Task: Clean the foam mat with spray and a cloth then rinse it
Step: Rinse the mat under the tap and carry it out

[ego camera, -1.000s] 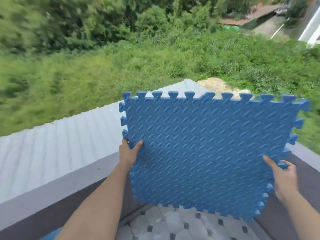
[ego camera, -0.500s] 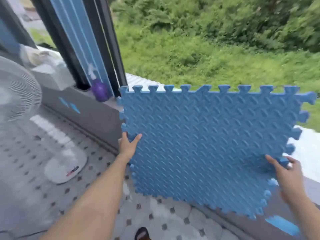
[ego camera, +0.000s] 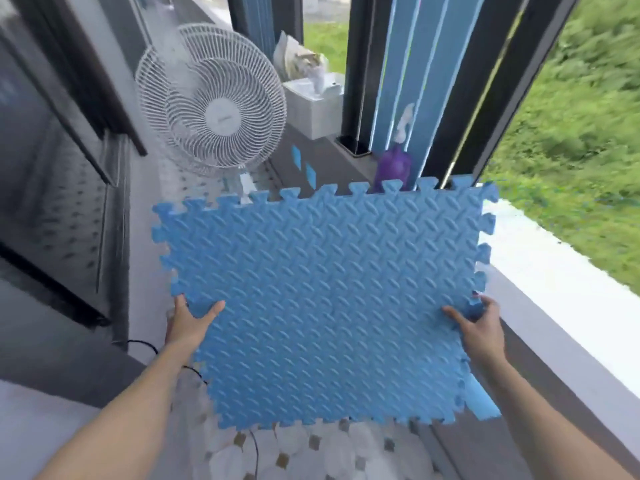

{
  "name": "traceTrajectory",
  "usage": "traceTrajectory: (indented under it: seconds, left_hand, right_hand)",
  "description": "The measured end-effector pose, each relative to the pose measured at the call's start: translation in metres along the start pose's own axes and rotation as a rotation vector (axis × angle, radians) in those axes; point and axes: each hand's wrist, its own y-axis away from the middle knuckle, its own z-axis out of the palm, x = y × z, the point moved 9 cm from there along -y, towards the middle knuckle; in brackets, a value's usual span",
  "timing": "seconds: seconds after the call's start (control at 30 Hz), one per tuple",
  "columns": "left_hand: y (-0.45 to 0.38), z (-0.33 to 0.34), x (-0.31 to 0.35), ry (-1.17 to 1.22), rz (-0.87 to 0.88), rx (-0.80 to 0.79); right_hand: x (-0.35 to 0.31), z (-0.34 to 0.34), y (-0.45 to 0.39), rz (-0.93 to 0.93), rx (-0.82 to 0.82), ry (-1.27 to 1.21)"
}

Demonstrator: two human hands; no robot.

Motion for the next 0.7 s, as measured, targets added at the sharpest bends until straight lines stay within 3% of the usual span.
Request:
traceTrajectory:
  seconds: [0.17,0.33,0.53,0.7]
  left_hand:
    - [-0.06,-0.007,-0.09,-0.063,-0.174,0.04]
    - [-0.107,0.031,-0.136,-0.084,-0.242,0.082]
    - [-0.18,0.109,-0.205,-0.085,-0.23,0.167]
    - [-0.245,0.218,-0.321,-0.128,-0.268,0.153]
  right_hand:
    - [0.01,0.13,-0.038,0.026,-0.179,0.153]
    - [0.058,0.225,-0.087,0.084,-0.242,0.248]
    - [0.13,0.325,-0.156,-0.036,-0.276,0.292]
    - [0.254,0.414,-0.211,-0.101,-0.256,0.35]
